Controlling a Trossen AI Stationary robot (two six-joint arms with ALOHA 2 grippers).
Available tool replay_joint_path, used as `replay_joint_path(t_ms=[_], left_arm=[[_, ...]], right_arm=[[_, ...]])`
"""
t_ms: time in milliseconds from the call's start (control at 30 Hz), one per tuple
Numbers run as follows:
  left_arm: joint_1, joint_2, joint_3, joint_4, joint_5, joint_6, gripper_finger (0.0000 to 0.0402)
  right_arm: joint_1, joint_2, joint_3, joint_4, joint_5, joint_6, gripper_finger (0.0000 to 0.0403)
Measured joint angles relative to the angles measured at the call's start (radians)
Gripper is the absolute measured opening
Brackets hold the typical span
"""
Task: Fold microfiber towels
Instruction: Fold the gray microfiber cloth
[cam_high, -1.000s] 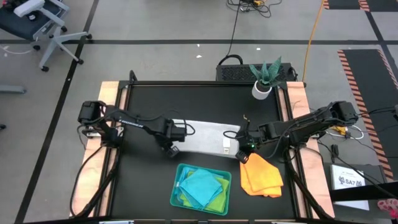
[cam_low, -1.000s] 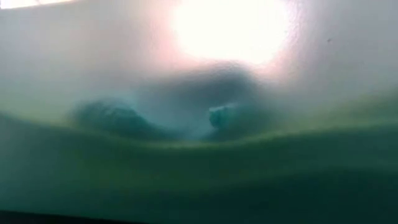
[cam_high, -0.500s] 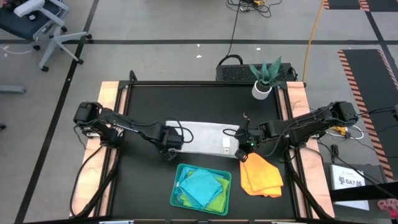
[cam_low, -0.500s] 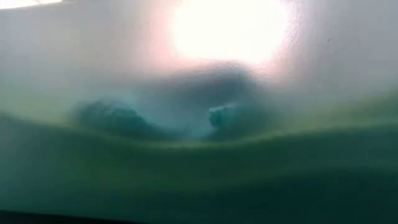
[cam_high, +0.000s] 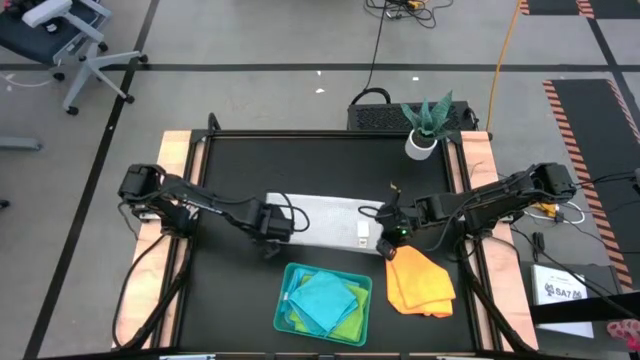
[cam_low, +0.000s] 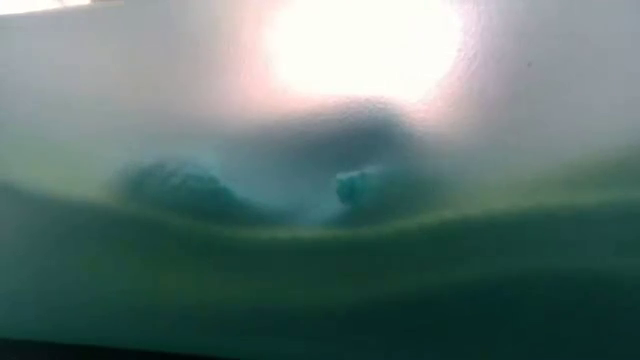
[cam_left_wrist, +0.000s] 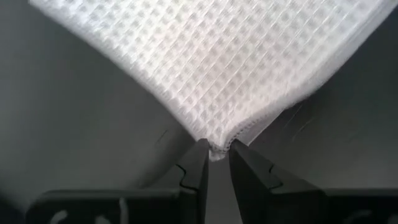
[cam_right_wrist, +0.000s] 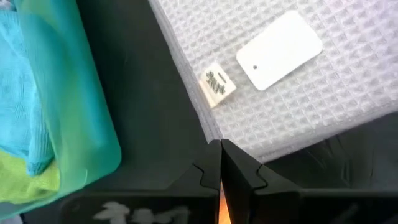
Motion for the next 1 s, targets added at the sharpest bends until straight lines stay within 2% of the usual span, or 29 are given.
replay_joint_path(t_ms=[167, 367, 733, 1000], left_arm=[[0.0, 0.0, -0.059, 0.112, 0.033, -0.002, 0.0067], [0.0, 0.0, -0.12, 0.135, 0.086, -0.03, 0.0067], [0.0, 0.0, -0.126, 0.191, 0.085, -0.05, 0.0067], [0.0, 0.0, -0.126, 0.266, 0.085, -0.046, 0.0067]], right_arm=[[-0.004, 0.0, 0.0, 0.004, 0.002, 0.003, 0.0], [-0.006, 0.016, 0.0, 0.007, 0.003, -0.03, 0.0], [-0.028, 0.178, 0.0, 0.095, 0.001, -0.054, 0.0], [-0.086, 0.198, 0.0, 0.083, 0.012, -0.14, 0.0]])
